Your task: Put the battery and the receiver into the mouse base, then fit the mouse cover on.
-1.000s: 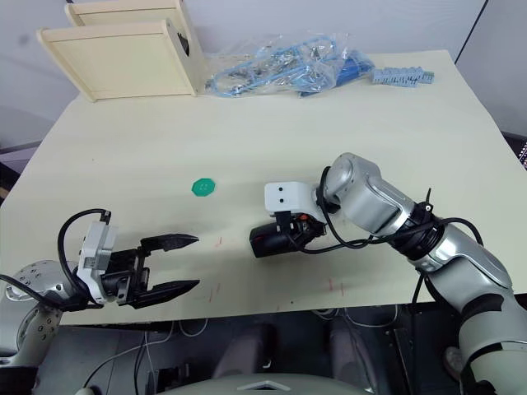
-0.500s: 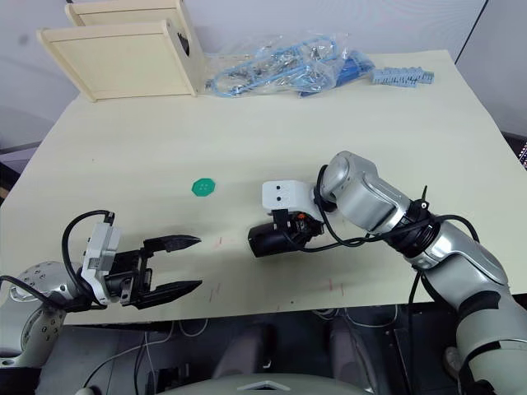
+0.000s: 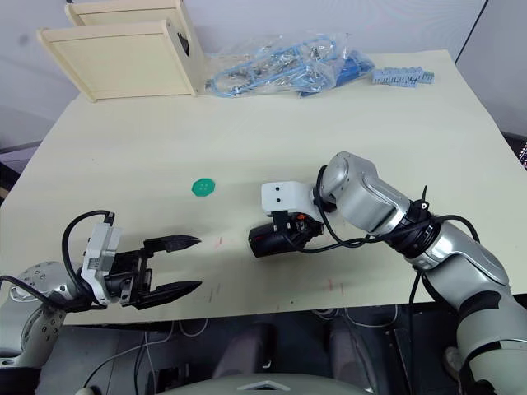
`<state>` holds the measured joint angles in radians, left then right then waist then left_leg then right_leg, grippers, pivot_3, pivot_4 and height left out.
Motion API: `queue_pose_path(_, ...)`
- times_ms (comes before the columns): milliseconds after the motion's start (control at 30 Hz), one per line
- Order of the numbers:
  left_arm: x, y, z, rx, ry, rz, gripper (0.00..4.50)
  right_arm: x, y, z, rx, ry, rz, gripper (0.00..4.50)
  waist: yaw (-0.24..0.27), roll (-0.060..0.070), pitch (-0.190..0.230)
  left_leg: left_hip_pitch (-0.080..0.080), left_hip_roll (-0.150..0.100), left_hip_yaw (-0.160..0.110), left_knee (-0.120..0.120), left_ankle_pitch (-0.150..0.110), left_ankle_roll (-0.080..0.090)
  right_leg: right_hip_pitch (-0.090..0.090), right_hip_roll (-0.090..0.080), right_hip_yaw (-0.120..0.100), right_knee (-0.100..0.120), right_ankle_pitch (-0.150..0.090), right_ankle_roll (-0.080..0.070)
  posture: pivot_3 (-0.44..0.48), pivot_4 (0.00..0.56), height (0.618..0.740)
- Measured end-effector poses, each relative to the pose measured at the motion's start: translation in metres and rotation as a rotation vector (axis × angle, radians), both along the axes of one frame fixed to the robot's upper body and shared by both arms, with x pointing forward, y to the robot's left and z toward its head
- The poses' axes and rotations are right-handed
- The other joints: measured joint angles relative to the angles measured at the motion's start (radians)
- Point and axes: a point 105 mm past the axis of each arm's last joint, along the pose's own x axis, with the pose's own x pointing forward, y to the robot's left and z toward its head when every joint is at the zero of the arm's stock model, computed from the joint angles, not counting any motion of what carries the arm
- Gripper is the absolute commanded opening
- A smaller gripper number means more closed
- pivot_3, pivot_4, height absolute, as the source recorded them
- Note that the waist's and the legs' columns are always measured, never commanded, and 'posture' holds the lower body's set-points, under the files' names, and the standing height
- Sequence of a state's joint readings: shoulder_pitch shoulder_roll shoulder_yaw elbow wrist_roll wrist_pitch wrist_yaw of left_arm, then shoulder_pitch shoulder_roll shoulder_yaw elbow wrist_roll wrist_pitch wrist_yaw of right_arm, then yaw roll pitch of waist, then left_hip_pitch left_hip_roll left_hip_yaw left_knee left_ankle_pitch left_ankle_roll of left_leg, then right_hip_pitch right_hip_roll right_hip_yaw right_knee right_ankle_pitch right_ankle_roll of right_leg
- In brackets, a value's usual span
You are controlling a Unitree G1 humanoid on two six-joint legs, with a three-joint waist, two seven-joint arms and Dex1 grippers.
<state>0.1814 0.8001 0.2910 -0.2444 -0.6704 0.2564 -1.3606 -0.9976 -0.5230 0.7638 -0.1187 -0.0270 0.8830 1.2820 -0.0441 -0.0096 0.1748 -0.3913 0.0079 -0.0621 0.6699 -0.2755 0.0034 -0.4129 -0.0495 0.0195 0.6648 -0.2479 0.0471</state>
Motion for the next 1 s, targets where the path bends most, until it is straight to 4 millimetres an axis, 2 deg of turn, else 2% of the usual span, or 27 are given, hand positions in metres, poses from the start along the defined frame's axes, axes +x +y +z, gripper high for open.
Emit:
queue_pose_path(100,0.000,0.000,0.000,0.000,0.000,-0.002,4.50,0.000,0.000,0.000,0.000,0.000,0.000,2.42,0.000,0.000,0.000,0.000,0.000,0.000,0.000,0.000,0.000,0.000,0.000,0.000,0.000,0.000,0.000,0.000,0.150,0.740)
queue_pose_path(200,0.000,0.000,0.000,0.000,0.000,-0.002,4.50,-0.001,0.001,0.000,0.004,-0.002,0.004,3.97,0.000,0.000,0.000,0.000,0.000,0.000,0.000,0.000,0.000,0.000,0.000,0.000,0.000,0.000,0.000,0.000,0.150,0.740)
queue_pose_path(233,0.000,0.000,0.000,0.000,0.000,-0.002,4.50,-0.001,0.001,0.000,0.004,-0.002,0.004,4.31,0.000,0.000,0.000,0.000,0.000,0.000,0.000,0.000,0.000,0.000,0.000,0.000,0.000,0.000,0.000,0.000,0.150,0.740)
queue_pose_path(367,0.000,0.000,0.000,0.000,-0.001,-0.002,4.50,-0.003,0.003,-0.007,0.006,0.013,0.006,4.31,0.003,0.000,0.000,-0.002,0.000,0.000,0.000,0.000,0.000,0.000,-0.001,0.000,-0.001,0.000,0.000,0.000,0.150,0.740)
queue_pose_path(700,0.001,0.000,0.000,0.000,-0.002,0.003,4.50,-0.003,0.003,-0.004,0.015,-0.001,0.010,4.31,0.003,0.000,0.000,-0.002,0.000,-0.001,0.000,0.000,0.000,0.000,-0.001,-0.001,-0.001,0.000,0.000,0.000,0.150,0.740)
queue_pose_path(900,0.001,0.000,0.001,0.000,-0.005,0.005,4.50,-0.008,0.004,0.020,0.118,0.001,0.029,4.31,0.003,0.000,0.000,-0.002,0.000,-0.001,0.000,0.000,0.000,0.000,-0.001,-0.001,-0.002,0.000,0.000,0.000,0.150,0.740)
queue_pose_path(1000,0.002,-0.001,0.002,0.000,-0.009,0.007,4.50,-0.015,0.002,0.042,0.358,0.051,0.038,4.31,0.007,0.000,0.000,-0.003,-0.001,-0.001,0.000,0.000,0.000,0.000,-0.001,-0.001,-0.002,0.000,0.000,0.000,0.150,0.740)
